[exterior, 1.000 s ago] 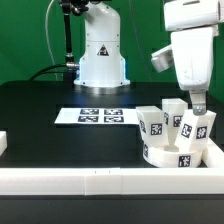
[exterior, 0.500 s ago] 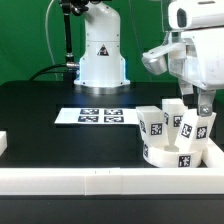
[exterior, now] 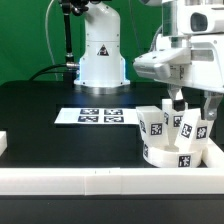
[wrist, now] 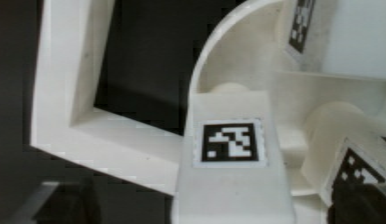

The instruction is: Assemble stool

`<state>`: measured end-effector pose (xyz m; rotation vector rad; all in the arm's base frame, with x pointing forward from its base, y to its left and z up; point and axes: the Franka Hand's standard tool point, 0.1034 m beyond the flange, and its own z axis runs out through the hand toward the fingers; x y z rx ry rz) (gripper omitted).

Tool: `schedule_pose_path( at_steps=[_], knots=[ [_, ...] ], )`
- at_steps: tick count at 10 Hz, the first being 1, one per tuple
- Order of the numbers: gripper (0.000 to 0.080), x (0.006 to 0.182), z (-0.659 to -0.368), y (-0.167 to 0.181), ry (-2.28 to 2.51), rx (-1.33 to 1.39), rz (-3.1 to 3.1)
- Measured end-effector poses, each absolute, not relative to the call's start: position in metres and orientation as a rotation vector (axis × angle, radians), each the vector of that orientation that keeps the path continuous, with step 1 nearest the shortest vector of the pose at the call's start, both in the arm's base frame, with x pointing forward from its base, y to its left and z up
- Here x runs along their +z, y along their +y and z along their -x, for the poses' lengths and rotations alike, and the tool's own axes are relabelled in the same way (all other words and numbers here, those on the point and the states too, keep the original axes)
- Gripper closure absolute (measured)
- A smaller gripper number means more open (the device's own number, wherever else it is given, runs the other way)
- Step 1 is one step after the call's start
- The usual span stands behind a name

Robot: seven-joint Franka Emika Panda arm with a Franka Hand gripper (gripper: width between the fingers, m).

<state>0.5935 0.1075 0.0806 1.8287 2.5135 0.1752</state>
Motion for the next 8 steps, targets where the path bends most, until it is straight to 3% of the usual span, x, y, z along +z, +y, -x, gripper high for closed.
schedule_pose_path(
  at_steps=[4,5,6,7,8],
  knots=[
    [0.0178,0.0754,-0.5917,0.1079,2.519,0.164,-1.823],
    [0.0352,0.0752,-0.5915,0.1074,2.519,0.162,-1.825],
    [0.0352,0.0755,-0.5918,0.1068,2.518,0.162,-1.826],
    [0.0461,0.0755,-0.5918,0.1066,2.507,0.162,-1.841],
    [0.0461,0.0755,-0.5919,0.1066,2.482,0.163,-1.877]
  ],
)
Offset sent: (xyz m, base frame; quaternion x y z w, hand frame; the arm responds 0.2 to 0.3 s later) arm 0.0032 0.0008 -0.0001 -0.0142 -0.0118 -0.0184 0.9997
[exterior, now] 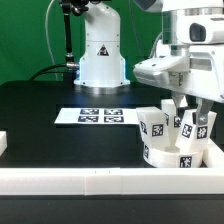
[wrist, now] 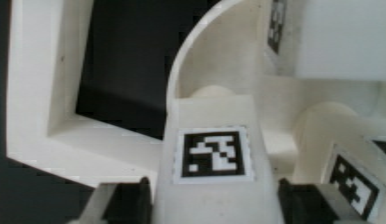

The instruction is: Assemble stool

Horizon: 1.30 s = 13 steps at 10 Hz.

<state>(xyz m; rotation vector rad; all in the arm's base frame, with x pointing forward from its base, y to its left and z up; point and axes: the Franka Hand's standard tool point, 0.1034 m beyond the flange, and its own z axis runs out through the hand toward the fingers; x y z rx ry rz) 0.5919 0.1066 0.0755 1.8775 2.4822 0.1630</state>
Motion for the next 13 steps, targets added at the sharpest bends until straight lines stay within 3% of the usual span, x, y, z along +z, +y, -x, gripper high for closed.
schedule_pose_path(
  at_steps=[13],
  knots=[
    [0.0459,0.0761,-0.5901,0.0994,1.412,0.16,-2.885]
  ],
)
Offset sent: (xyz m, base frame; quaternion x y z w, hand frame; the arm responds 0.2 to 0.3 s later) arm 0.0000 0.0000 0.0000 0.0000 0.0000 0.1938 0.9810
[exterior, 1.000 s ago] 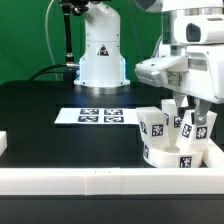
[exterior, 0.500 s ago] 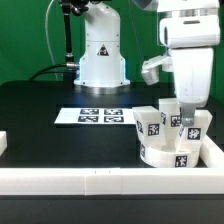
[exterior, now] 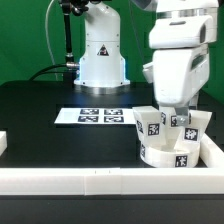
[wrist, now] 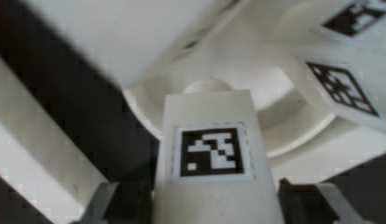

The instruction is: Assemble stool

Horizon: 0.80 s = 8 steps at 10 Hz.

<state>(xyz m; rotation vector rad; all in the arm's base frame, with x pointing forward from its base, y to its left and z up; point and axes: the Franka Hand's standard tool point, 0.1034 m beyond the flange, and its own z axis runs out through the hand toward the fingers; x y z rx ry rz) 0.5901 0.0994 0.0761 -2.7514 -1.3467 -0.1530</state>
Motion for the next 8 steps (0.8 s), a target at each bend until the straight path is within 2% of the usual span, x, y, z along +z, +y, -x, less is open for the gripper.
schedule_pose_path(
  at_steps=[8],
  knots=[
    [0.0459,0.077,-0.5962,0.0939,-0.261,-0.226,2.979]
  ],
)
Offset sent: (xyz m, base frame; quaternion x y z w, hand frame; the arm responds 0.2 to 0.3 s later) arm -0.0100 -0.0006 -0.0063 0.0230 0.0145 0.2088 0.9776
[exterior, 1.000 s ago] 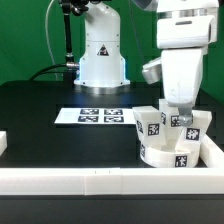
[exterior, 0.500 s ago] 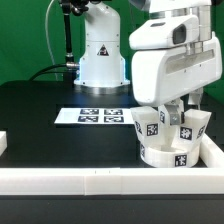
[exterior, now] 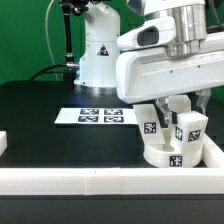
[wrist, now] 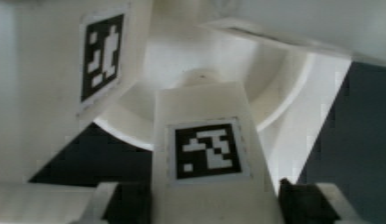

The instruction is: Assemble stool

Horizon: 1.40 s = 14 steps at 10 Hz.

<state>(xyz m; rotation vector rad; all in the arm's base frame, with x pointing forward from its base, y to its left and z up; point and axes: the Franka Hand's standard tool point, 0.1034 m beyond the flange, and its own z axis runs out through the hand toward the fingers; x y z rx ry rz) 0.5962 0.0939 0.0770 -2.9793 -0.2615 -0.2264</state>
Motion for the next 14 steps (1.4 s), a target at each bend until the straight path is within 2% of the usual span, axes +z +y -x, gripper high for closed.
schedule_pose_path(
  at_steps=[6,7,8,9,10,11,14],
  knots=[
    [0.0459,0.078,-0.601,0.08,0.255,-0.205,2.966],
    [0.0392,0.078,-0.601,0.081,0.248,-0.205,2.966],
    [0.0254,0.079,-0.601,0.081,0.248,-0.206,2.966],
    [0.0254,0.088,-0.599,0.079,0.242,-0.178,2.971],
    [0.0171,0.104,-0.6,0.077,0.235,-0.17,2.974],
    [0.0156,0.111,-0.601,0.079,0.229,-0.179,2.974],
    [0.0151,0.108,-0.601,0.08,0.225,-0.178,2.974]
  ],
)
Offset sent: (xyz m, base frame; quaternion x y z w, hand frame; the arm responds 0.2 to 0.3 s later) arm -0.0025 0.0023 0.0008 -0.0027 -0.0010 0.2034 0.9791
